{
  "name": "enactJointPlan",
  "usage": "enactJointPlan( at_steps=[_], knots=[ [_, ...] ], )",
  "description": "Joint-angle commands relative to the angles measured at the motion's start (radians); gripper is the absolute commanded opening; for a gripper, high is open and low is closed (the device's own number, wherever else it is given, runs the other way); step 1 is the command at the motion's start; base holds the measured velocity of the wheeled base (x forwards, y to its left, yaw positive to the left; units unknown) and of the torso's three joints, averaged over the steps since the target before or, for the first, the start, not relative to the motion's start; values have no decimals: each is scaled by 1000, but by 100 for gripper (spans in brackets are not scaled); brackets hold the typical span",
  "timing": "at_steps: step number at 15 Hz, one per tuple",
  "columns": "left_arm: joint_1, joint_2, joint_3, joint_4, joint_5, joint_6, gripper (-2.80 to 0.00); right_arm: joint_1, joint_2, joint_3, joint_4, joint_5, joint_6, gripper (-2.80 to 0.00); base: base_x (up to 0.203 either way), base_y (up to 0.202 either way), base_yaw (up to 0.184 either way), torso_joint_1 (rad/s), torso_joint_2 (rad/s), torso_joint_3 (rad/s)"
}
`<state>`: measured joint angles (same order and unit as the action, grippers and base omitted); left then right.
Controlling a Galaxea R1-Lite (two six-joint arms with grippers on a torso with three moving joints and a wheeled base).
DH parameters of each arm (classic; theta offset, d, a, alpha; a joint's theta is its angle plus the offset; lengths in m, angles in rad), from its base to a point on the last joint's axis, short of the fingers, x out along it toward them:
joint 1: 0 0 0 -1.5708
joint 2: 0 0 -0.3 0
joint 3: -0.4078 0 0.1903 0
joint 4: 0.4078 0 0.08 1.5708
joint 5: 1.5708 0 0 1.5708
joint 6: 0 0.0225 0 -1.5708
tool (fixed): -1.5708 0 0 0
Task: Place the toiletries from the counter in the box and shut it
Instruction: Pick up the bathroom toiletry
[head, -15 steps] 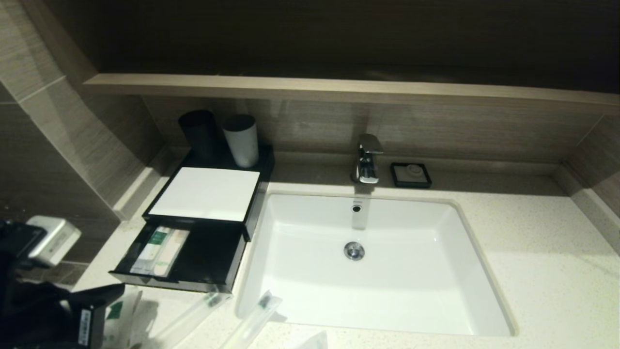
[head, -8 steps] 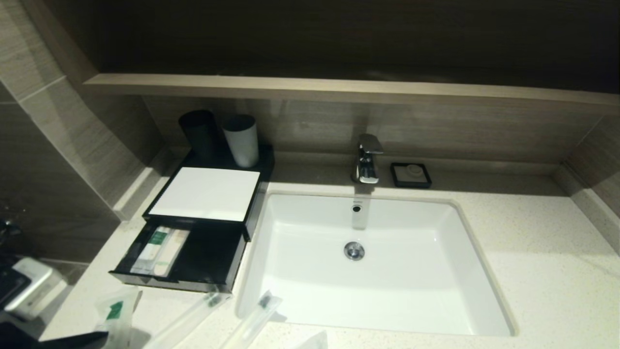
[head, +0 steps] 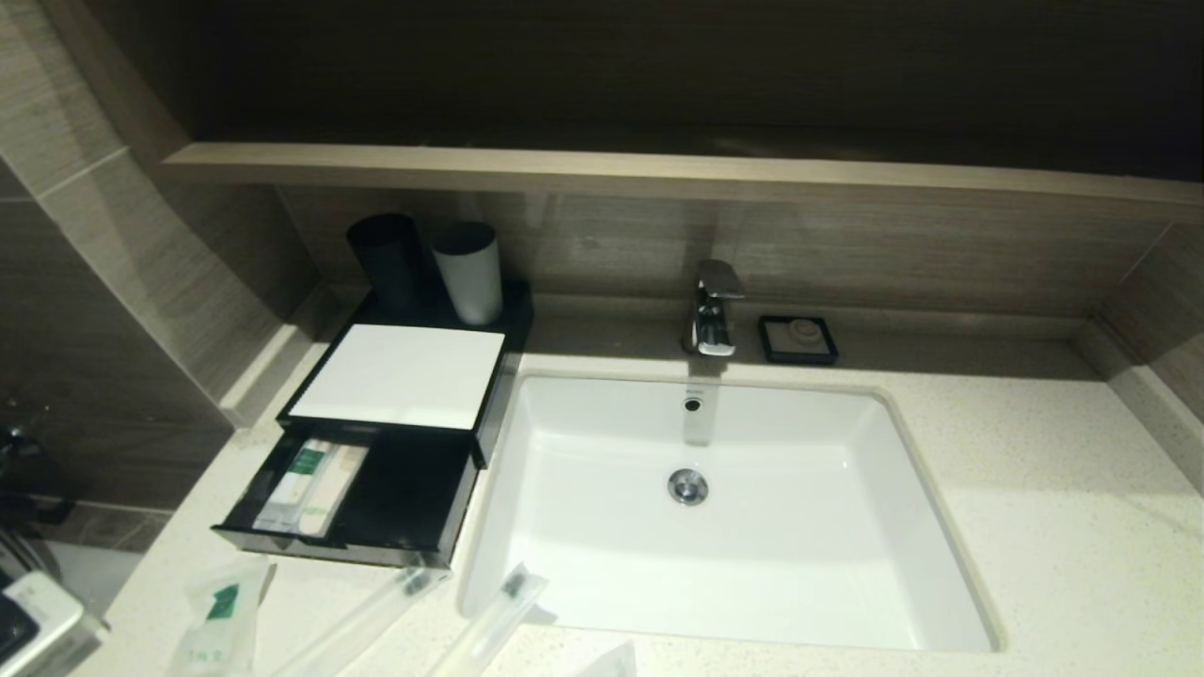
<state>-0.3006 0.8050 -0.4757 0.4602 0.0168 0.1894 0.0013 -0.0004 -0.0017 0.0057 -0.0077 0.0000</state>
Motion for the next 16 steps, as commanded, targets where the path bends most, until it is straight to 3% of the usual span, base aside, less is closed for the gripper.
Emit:
enactJointPlan(
  at_steps=[1,5,10,16],
  knots=[
    [0,-36,6,51,-1,35,-280,0,0,0,0,0,0,-280,0,0,0,0,0,0],
    [0,-60,50,66,-100,75,-280,0,0,0,0,0,0,-280,0,0,0,0,0,0],
    [-1,-87,122,66,-111,152,-280,0,0,0,0,0,0,-280,0,0,0,0,0,0],
    [-2,-83,178,74,-140,156,-280,0,0,0,0,0,0,-280,0,0,0,0,0,0]
  ],
)
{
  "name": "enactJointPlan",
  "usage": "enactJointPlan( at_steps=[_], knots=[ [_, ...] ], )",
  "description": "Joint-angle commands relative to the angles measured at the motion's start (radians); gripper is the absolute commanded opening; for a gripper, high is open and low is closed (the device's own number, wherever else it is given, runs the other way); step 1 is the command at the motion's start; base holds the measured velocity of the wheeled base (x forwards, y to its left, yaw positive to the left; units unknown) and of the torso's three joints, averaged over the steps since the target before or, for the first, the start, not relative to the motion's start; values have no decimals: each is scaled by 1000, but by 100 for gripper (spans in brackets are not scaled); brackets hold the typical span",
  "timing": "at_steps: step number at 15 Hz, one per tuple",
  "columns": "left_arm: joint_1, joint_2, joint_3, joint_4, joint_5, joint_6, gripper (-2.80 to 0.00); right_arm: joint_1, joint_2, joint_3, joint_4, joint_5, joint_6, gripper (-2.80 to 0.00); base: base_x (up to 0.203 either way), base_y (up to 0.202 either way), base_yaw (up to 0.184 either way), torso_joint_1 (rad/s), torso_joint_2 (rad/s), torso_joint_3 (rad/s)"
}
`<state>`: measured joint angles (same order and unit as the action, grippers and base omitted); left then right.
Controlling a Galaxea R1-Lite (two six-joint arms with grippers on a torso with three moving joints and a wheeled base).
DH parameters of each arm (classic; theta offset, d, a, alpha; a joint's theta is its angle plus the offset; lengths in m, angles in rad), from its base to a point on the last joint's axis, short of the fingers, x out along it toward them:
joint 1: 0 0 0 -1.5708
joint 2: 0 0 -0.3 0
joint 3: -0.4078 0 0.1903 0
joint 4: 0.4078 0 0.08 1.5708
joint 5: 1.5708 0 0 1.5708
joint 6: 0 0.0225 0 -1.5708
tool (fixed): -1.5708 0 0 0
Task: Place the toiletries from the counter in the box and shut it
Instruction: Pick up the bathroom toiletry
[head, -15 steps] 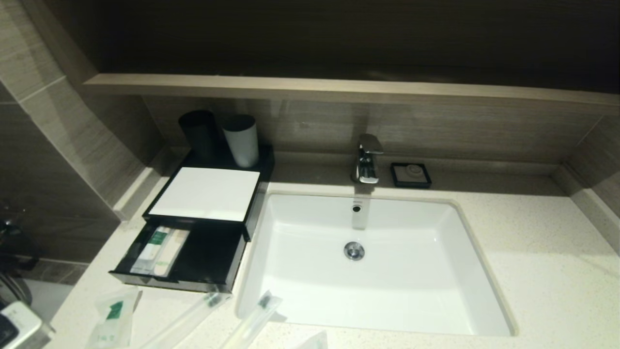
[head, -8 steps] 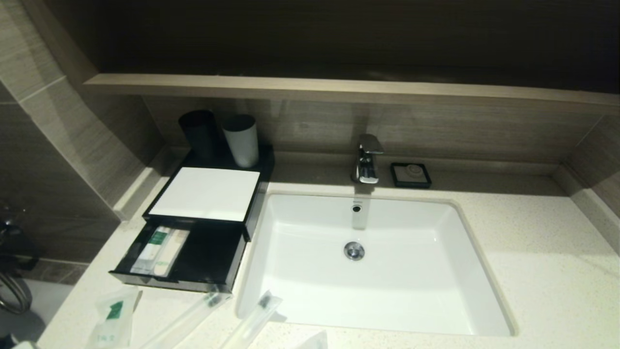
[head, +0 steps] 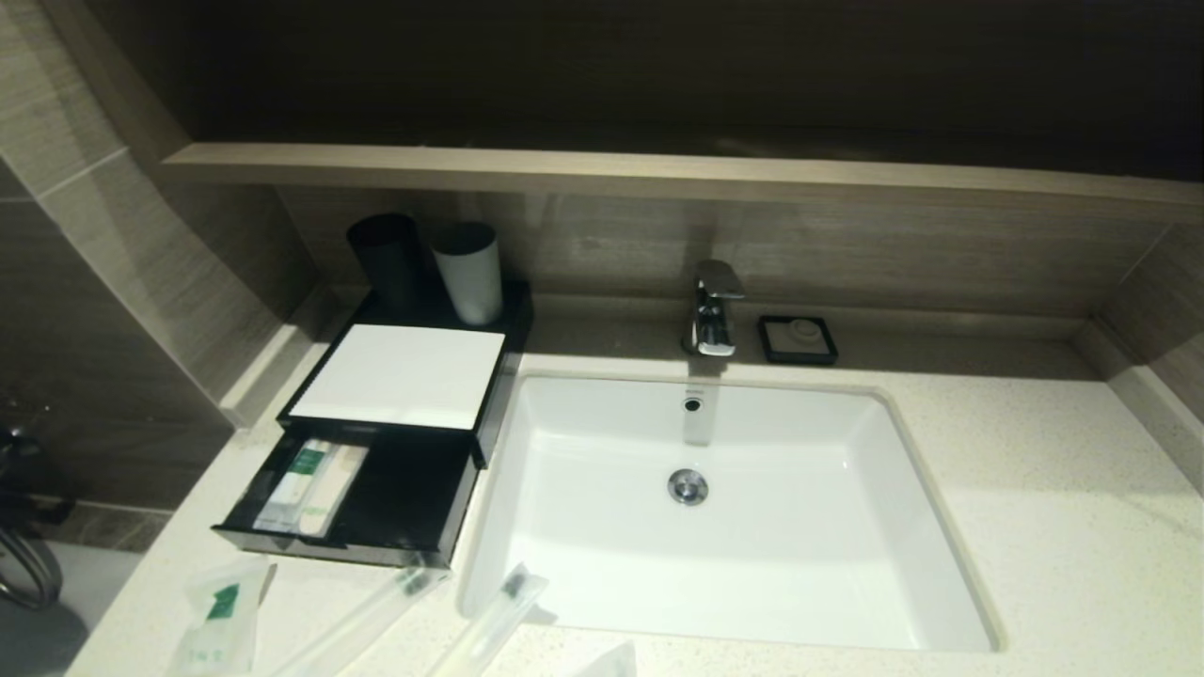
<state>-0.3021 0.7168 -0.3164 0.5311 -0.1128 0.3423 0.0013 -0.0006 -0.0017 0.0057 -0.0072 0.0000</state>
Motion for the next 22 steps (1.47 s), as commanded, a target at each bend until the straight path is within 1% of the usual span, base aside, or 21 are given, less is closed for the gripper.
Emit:
enactJointPlan(
  at_steps=[1,3,6,9,15,19,22],
  knots=[
    [0,9,29,3,-32,6,-280,0,1,0,0,0,0,-280,0,0,0,0,0,0],
    [0,13,34,0,-53,16,-280,0,1,0,0,0,0,-280,0,0,0,0,0,0],
    [0,51,32,-12,-53,17,-280,0,1,0,0,0,0,-280,0,0,0,0,0,0],
    [0,131,36,-47,-53,15,-280,0,1,0,0,0,0,-280,0,0,0,0,0,0],
    [22,300,36,-209,-47,-12,-280,0,1,0,0,0,0,-280,0,0,0,0,0,0],
    [100,406,18,-293,-45,-11,-280,0,1,0,0,0,0,-280,0,0,0,0,0,0],
    [106,459,7,-350,-45,-8,-280,0,1,0,0,0,0,-280,0,0,0,0,0,0]
  ],
)
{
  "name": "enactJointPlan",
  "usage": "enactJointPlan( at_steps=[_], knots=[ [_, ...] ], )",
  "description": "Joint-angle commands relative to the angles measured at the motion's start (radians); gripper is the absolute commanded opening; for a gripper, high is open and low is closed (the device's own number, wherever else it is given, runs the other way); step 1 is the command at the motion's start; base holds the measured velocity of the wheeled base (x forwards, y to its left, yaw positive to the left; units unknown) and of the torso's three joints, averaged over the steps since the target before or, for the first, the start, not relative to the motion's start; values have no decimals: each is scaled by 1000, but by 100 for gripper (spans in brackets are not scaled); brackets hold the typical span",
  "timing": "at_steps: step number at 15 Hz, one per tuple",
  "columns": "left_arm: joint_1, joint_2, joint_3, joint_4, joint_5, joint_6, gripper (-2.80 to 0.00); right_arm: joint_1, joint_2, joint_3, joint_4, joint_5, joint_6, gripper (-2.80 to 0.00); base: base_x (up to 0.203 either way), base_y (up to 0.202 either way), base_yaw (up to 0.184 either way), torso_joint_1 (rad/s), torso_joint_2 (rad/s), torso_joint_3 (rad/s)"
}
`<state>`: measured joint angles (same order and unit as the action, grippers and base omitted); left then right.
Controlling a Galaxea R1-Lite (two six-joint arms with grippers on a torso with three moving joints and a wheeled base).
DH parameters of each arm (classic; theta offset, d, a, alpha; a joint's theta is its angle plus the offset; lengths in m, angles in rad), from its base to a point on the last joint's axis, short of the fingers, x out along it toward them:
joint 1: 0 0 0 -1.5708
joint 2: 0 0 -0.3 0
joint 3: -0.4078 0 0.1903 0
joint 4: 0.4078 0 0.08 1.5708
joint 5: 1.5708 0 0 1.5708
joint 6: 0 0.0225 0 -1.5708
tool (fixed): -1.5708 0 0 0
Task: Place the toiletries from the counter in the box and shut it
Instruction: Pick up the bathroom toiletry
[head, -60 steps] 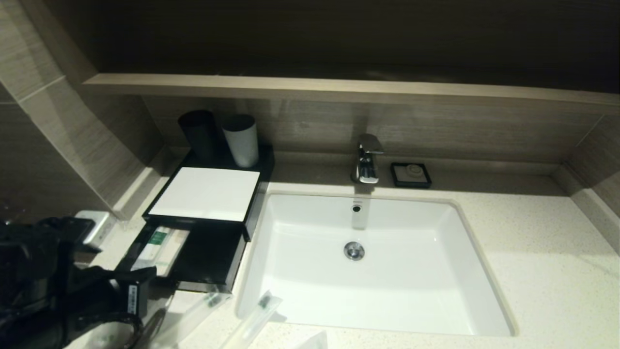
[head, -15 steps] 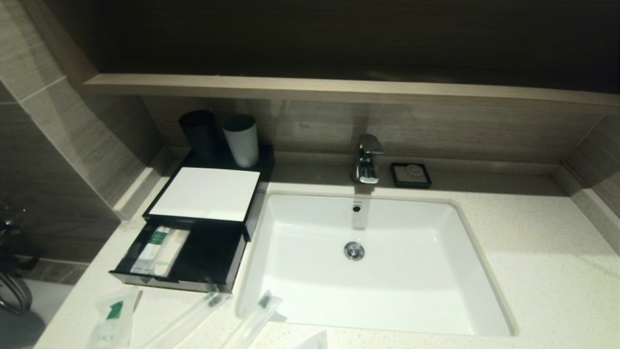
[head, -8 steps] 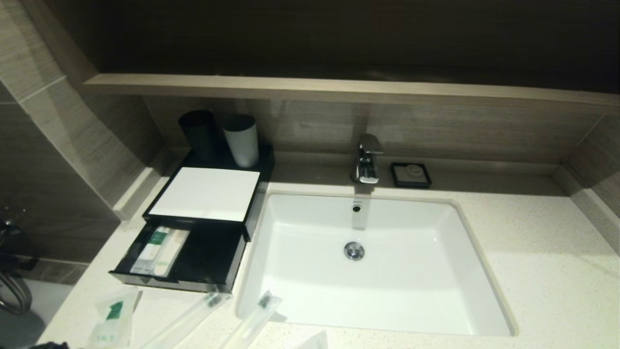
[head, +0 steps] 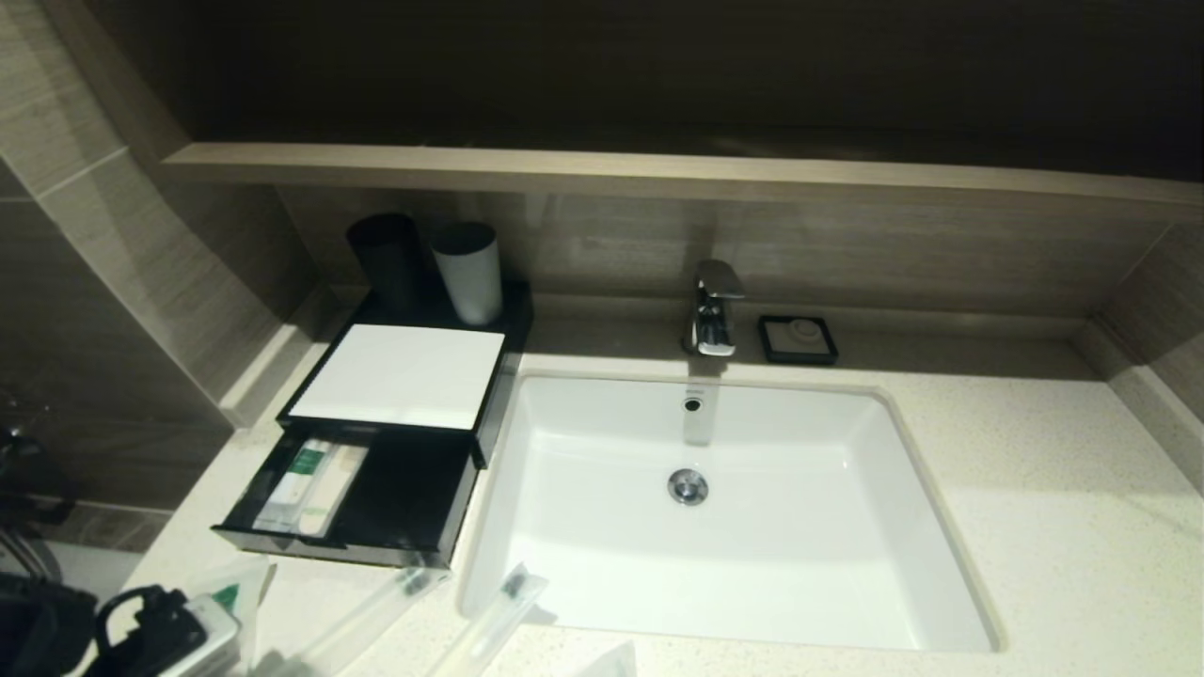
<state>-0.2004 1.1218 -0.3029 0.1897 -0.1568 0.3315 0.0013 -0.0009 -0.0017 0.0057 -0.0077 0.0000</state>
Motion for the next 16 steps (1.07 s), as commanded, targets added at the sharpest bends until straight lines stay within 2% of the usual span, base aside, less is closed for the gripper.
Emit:
enactJointPlan(
  at_steps=[1,7,16],
  knots=[
    [4,70,-19,-15,-1,4,-280,0,1,0,0,0,0,-280,0,0,0,0,0,0],
    [6,148,-79,-19,0,4,-280,0,1,0,0,0,0,-280,0,0,0,0,0,0],
    [9,214,-74,-55,5,24,-280,0,1,0,0,0,0,-280,0,0,0,0,0,0]
  ],
)
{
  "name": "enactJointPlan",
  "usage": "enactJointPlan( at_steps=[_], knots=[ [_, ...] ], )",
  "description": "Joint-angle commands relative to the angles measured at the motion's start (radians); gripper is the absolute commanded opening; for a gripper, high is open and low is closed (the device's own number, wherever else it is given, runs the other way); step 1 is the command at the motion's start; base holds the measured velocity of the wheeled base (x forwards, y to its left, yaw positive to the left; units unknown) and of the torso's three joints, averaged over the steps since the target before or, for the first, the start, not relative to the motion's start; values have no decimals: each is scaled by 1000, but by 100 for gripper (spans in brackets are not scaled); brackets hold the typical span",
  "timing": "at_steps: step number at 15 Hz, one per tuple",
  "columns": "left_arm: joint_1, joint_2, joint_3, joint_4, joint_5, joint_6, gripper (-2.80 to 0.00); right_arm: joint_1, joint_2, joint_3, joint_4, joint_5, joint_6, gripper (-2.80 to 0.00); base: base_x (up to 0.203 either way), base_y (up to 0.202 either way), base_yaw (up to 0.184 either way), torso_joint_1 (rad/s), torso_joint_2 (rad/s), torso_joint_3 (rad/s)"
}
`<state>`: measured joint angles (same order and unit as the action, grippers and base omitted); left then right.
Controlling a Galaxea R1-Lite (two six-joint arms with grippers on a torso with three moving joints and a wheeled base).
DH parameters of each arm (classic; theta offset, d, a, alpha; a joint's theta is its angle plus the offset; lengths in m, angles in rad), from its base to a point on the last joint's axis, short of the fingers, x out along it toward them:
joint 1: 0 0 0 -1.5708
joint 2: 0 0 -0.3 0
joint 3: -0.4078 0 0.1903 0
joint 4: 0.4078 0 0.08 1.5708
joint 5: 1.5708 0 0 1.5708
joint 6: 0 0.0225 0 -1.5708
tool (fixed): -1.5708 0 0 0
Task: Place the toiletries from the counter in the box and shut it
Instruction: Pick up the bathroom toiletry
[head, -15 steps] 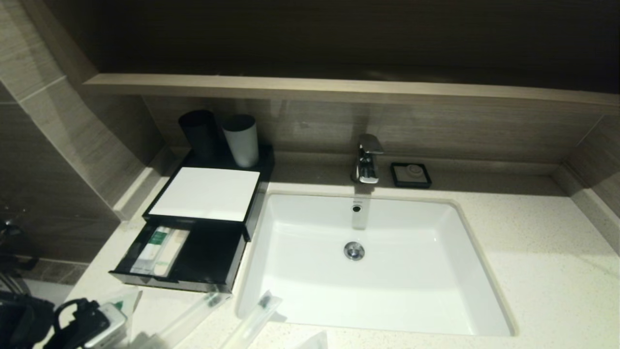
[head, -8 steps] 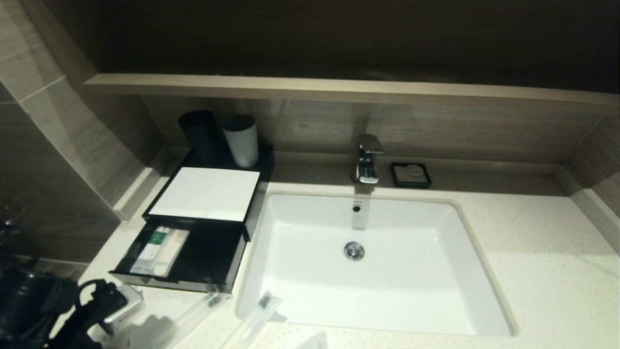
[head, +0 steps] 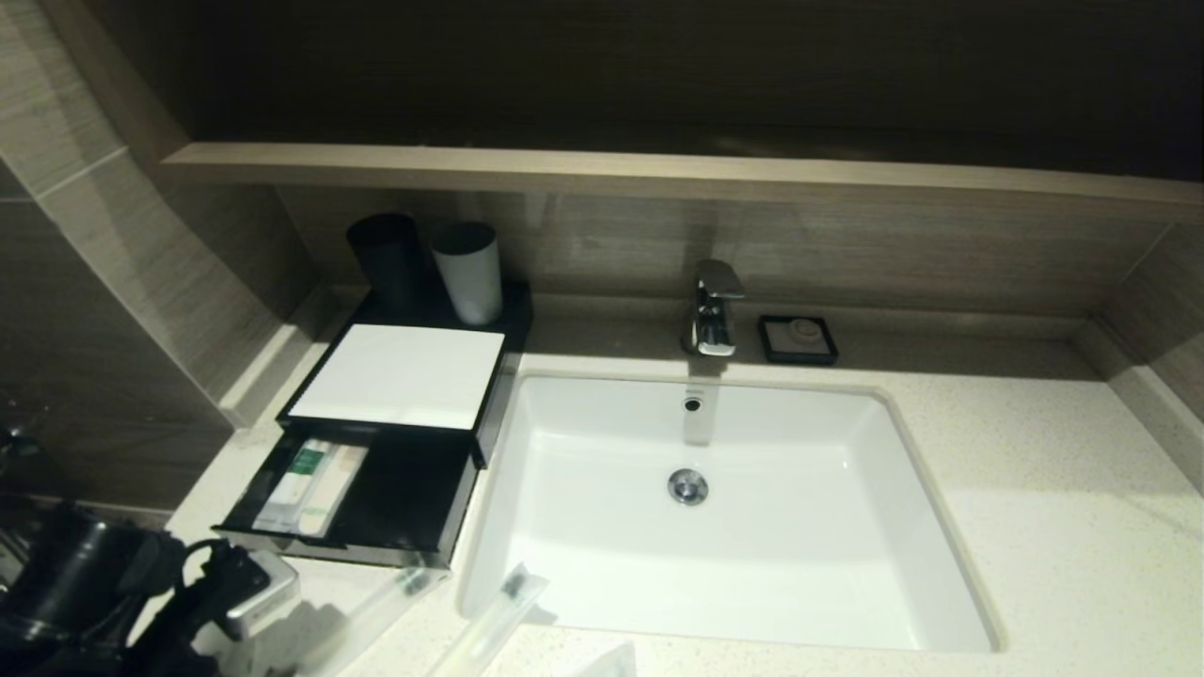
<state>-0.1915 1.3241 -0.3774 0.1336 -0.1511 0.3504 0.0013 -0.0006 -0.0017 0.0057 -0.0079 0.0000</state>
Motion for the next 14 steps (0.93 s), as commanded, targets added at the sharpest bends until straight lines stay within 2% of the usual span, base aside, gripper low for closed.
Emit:
enactJointPlan(
  at_steps=[1,4,5,9,11,14],
  knots=[
    [0,18,0,1,-1,7,-280,0,1,0,0,0,0,-280,0,0,0,0,0,0],
    [0,17,-4,0,2,7,-280,0,1,0,0,0,0,-280,0,0,0,0,0,0],
    [0,14,-6,-3,3,9,0,0,1,0,0,0,0,-280,0,0,0,0,0,0],
    [-2,3,-6,-9,11,13,0,0,1,0,0,0,0,-280,0,0,0,0,0,0],
    [0,4,-5,-11,27,55,0,0,1,0,0,0,0,-280,0,0,0,0,0,0],
    [-1,-10,-9,-10,45,63,0,0,1,0,0,0,0,-280,0,0,0,0,0,0]
  ],
)
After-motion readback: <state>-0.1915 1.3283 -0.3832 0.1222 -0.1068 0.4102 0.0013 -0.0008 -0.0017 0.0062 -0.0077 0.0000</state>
